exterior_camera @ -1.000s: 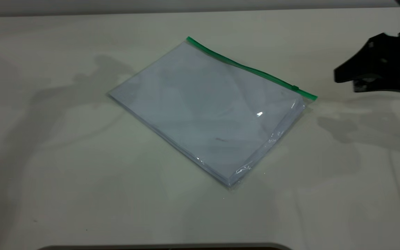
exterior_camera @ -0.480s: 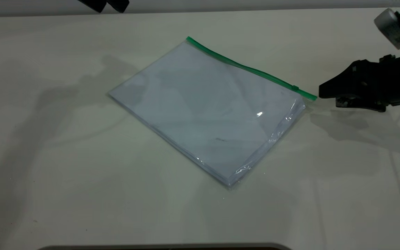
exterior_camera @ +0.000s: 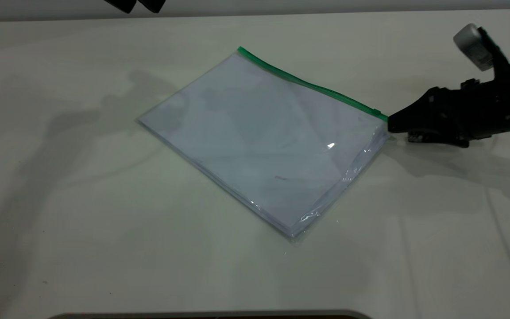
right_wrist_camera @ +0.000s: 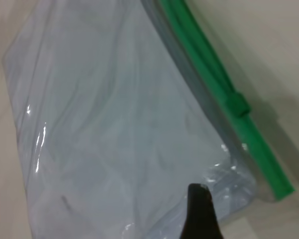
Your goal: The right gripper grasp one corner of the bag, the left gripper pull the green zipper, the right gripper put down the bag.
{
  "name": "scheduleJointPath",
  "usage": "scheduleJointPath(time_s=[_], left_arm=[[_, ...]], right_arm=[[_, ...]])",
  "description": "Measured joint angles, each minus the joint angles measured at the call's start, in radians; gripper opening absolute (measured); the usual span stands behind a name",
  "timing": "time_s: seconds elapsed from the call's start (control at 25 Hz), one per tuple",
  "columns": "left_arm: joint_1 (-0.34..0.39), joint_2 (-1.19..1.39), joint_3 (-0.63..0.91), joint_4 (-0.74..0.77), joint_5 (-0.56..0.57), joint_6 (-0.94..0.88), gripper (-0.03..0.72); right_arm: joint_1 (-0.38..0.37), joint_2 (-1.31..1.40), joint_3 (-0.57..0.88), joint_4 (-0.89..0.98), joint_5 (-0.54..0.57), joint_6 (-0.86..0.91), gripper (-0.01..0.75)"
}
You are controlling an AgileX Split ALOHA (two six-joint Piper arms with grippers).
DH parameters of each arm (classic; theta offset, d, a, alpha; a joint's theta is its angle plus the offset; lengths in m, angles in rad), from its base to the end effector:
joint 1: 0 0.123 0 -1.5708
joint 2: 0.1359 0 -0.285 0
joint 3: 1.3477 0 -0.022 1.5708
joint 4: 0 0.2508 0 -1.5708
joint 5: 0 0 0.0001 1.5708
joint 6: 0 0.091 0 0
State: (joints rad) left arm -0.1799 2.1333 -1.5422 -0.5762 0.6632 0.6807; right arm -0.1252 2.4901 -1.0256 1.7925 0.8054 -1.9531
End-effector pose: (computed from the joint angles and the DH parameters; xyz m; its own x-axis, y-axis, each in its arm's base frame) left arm 0.4407 -0.1112 0.1636 -0.7843 0.3399 -0.5190 0.4952 0.8469 -0.1937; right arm 0.3494 0.0206 -0.0374 -0.8913 0.0637 -0.4490 -0.2558 0.7469 0.6138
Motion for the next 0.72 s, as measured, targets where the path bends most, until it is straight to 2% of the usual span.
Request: scheduleJointPath(time_s=[0.36, 0.44, 0.56, 0.72], left_arm=[[0.0, 0.0, 0.0, -0.001, -0.011, 0.0, 0.589], [0.0, 0.0, 0.0, -0.001, -0.011, 0.0, 0.589], [0.0, 0.0, 0.0, -0.001, -0.011, 0.006, 0.589], [0.0, 0.0, 0.0, -0.001, -0.015, 0.052, 0.589]], right_arm=[[0.087, 0.034, -0.075, 0.0, 0.001, -0.008, 0.586], [0.098, 0.04, -0.08, 0.0, 0.001, -0.007, 0.564], [0.105, 0.04, -0.084, 0.0, 0.016, -0.008, 0.433], [0.105, 0.04, -0.085, 0.0, 0.075, -0.017, 0.086]])
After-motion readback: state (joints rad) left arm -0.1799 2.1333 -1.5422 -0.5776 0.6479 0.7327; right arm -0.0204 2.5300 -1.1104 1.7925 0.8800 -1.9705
